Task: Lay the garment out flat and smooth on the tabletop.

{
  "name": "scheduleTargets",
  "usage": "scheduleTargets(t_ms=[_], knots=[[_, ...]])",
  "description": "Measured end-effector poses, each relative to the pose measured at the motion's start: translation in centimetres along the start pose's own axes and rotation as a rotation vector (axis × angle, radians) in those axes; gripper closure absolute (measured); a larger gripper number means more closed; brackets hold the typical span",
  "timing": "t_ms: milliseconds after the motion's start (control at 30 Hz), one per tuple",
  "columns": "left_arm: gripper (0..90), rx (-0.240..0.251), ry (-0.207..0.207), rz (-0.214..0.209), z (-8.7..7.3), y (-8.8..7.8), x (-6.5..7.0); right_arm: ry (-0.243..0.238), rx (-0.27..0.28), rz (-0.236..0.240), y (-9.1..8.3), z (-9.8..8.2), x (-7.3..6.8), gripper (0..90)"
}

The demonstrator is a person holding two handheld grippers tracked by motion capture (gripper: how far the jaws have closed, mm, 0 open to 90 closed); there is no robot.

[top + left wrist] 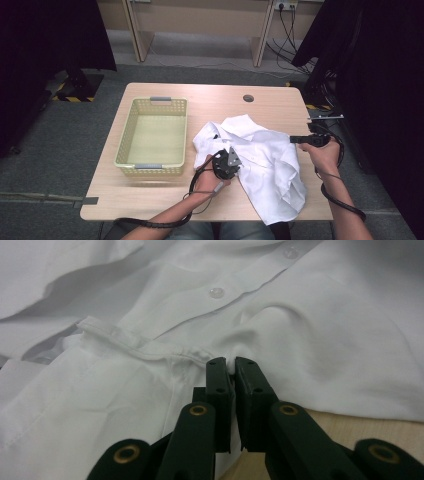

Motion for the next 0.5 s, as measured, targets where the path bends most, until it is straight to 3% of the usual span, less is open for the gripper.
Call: scheduleTargets(t_ms=[500], knots=[[84.6,0.001,-0.03,0.06,0.3,-0.7,-2.9,0.087,-0.057,-0.085,0.0,-3.4,4.2,88.8]])
Point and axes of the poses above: each handheld gripper's, and its own axes: y roughly forward along the jaws, z roughly out of its top, x roughly to its right, the point moved 6 cm from there along y, roughly forward along the jaws, and after that the axes turned 12 degrees about -y, right-handed, at the moved point
